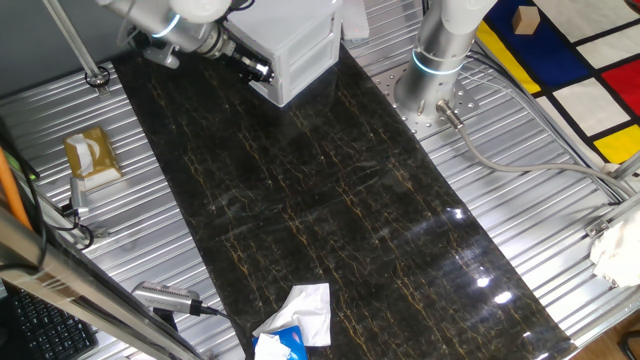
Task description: Use the gripper to push and close the drawer
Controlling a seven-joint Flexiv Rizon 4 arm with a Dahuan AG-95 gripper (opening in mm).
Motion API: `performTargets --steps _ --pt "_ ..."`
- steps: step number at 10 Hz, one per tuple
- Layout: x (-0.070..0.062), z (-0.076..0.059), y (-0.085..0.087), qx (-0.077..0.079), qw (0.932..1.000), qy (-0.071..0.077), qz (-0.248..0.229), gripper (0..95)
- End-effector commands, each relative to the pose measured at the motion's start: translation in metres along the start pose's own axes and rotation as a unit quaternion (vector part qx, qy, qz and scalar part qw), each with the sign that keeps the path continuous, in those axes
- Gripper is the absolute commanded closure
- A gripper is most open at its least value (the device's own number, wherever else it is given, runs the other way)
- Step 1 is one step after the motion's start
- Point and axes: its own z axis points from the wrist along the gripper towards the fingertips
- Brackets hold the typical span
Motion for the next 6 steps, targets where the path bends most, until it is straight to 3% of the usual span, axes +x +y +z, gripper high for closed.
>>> performTargets --steps 1,6 --pt "-0.0017 0.0014 -0.0016 -0.002 1.0 -0.001 0.0 95.0" --pt "-0.0049 -0.0029 -0.0041 0.0 0.9999 -0.015 0.001 95.0"
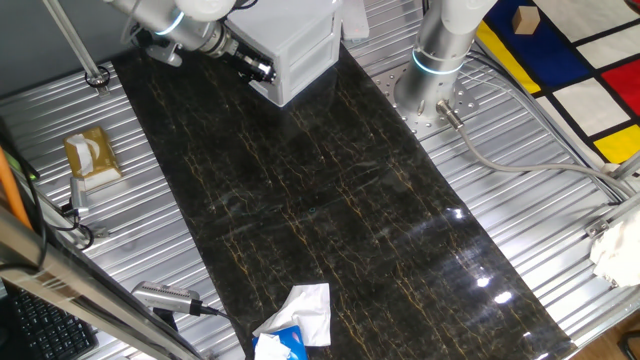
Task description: Use the gripper to push and close the drawer
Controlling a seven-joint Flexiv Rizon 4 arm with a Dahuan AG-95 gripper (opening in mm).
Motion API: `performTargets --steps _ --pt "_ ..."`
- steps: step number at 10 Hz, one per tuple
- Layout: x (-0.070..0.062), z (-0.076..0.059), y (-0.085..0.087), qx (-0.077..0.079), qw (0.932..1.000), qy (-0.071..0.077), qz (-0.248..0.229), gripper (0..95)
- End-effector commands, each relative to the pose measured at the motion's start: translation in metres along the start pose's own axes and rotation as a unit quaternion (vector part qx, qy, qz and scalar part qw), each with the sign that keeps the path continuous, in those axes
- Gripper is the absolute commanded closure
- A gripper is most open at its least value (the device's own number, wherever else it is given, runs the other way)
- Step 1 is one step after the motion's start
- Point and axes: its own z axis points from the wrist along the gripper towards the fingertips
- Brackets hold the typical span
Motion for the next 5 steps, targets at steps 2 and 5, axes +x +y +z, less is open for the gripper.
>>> performTargets --steps 2,5 --pt "-0.0034 -0.005 -0.0016 0.002 1.0 -0.005 0.001 95.0" --pt "-0.0115 -0.011 -0.0045 0.001 0.9988 -0.041 0.027 95.0"
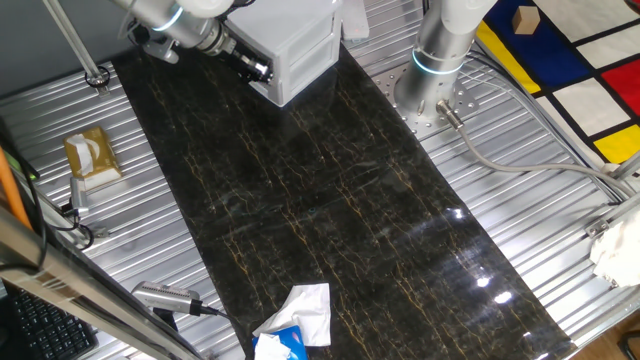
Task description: Use the gripper to push and close the drawer
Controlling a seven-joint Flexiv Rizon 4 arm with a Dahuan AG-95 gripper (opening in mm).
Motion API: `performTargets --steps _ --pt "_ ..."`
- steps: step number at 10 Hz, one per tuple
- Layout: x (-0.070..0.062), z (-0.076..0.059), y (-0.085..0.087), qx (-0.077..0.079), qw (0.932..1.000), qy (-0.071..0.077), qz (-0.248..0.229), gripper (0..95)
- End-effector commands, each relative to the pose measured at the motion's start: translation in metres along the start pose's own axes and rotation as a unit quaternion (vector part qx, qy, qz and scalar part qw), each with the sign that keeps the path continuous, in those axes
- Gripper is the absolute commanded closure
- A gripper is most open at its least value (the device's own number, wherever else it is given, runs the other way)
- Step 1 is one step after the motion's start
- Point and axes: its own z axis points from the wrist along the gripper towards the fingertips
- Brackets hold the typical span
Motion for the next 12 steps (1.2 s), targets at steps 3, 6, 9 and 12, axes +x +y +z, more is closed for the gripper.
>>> performTargets --steps 3,6,9,12 --pt "-0.025 -0.013 0.008 -0.023 0.9965 -0.064 0.048 95.0" --pt "-0.048 -0.022 0.035 -0.022 0.9936 -0.079 0.079 95.0" --pt "-0.063 -0.023 0.056 -0.025 0.9866 -0.12 0.108 95.0" --pt "-0.071 -0.016 0.083 -0.023 0.9791 -0.151 0.134 95.0"
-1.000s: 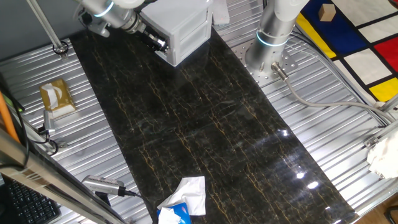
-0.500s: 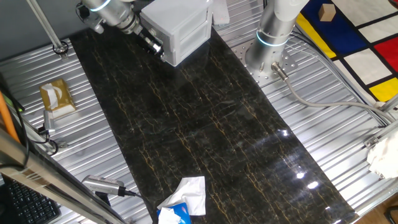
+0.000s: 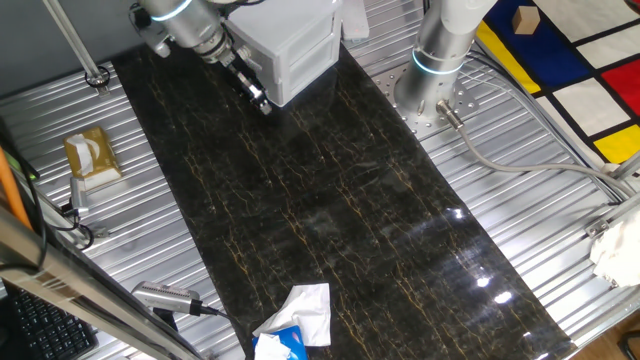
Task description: Use the gripper to push and close the drawer
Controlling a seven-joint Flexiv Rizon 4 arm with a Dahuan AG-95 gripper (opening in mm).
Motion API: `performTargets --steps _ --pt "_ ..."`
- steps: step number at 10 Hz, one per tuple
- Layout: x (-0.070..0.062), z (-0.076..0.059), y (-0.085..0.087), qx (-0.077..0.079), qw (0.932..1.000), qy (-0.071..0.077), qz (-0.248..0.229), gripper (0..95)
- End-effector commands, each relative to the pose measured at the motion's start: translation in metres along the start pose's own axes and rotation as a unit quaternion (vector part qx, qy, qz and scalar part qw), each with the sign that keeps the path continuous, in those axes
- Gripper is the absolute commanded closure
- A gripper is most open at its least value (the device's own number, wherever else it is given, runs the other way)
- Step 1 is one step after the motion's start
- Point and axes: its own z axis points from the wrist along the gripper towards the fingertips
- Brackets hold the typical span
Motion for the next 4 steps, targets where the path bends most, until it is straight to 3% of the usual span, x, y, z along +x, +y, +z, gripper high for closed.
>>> performTargets --steps 1,4 --pt "-0.001 0.008 0.021 0.002 0.9995 -0.026 0.015 95.0" --pt "-0.006 0.011 0.039 0.001 0.9992 -0.029 0.027 95.0"
